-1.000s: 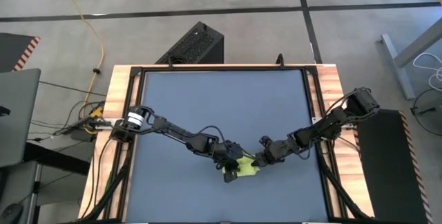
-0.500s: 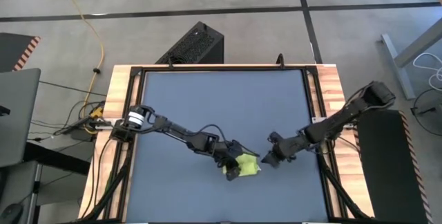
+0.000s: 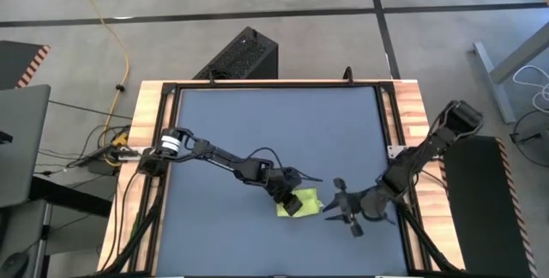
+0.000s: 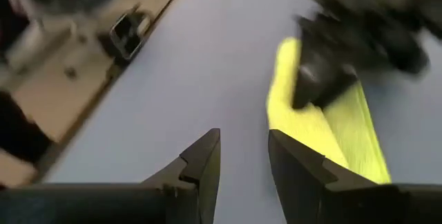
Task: Roll towel into tight, uniform cylinder
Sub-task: Roll the green towel
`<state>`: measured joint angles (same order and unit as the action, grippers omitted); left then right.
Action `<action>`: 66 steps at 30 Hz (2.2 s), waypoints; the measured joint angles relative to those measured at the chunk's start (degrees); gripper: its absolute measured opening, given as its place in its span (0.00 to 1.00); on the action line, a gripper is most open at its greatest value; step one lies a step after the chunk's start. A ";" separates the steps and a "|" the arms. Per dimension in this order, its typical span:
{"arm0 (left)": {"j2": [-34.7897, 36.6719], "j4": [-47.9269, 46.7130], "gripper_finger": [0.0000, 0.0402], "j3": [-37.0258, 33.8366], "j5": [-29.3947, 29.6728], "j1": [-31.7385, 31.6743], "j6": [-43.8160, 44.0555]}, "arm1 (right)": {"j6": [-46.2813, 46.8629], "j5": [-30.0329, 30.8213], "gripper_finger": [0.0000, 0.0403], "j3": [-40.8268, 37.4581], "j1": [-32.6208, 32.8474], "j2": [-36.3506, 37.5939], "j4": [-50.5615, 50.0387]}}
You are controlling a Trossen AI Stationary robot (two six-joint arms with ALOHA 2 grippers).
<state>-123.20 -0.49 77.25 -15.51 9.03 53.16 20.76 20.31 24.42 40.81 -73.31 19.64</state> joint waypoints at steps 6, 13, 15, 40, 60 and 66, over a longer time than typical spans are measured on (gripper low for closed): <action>0.00 -0.02 0.26 0.00 -2.63 -1.37 3.59 | -16.45 1.53 0.37 5.71 -0.65 -7.42 -4.31; 0.00 -0.34 0.26 0.00 -4.13 -1.59 4.91 | -16.55 7.01 0.39 14.59 -2.51 -13.67 -18.96; 0.00 -0.51 0.26 0.00 -4.19 -1.61 4.97 | -16.78 6.95 0.40 15.95 -3.03 -15.82 -20.72; 0.17 -1.02 0.26 0.00 -8.74 -4.27 0.31 | -3.26 3.96 0.44 18.63 -4.25 -21.63 -24.73; 4.71 -11.86 0.26 -0.07 -12.01 -6.68 -9.59 | 5.39 1.80 0.44 18.63 -4.23 -21.58 -25.63; 11.66 -19.04 0.26 -0.07 1.26 -6.31 -17.02 | 6.40 1.64 0.44 18.60 -4.21 -21.58 -25.72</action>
<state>-111.54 -19.54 77.19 -14.24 2.72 36.14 27.16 21.96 43.03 36.60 -94.89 -6.08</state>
